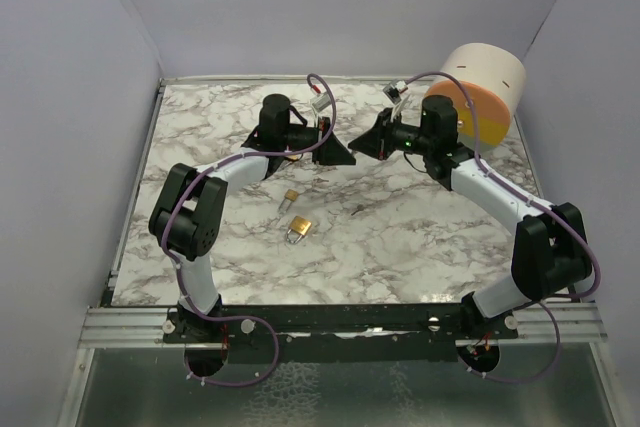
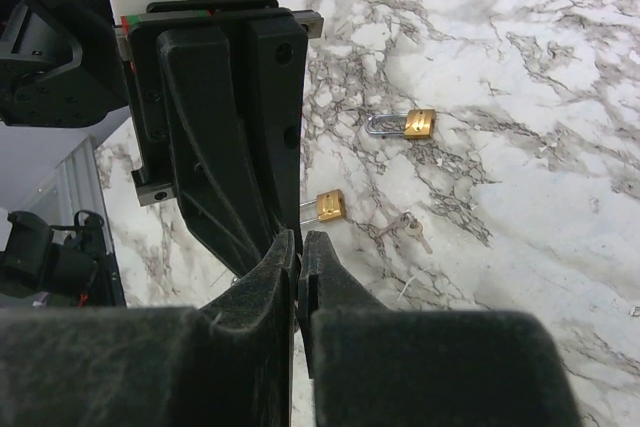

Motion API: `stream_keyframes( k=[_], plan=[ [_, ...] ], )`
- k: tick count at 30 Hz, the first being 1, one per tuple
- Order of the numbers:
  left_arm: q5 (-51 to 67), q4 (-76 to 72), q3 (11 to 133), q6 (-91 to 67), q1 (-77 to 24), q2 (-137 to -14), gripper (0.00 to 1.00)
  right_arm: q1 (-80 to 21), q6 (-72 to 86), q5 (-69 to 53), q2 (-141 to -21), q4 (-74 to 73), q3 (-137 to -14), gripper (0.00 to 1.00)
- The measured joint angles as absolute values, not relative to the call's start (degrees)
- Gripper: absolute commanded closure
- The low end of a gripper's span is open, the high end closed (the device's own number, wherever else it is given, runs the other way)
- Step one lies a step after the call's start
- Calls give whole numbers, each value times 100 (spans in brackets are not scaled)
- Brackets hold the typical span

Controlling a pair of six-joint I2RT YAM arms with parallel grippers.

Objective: Unlock with the key

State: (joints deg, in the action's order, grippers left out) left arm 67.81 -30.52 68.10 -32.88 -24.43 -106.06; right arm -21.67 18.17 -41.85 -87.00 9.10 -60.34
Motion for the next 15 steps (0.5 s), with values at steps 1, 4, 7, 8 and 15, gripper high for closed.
stream_keyframes(
  k=[1,4,7,8,15],
  plan=[
    [6785,-3048,6810,-3288,-2443,-10606,98,-2165,1831,-4195,-8700,921,-6025,99],
    [6783,-3039,6810,-3271,-2443,-10606,28,-2163,1839,-4211,-8700,956,-6003,99],
    [6663,-3020,6803,-3356,-2416,-10597,1,-2163,1844,-4195,-8700,956,-5981,99],
    [6580,-3015,6783,-3389,-2401,-10584,1,-2163,1850,-4156,-8698,954,-5975,99],
    [5559,-2998,6200,-3699,-1796,-10200,1,-2080,2001,-3605,-8580,947,-5863,99]
  ],
)
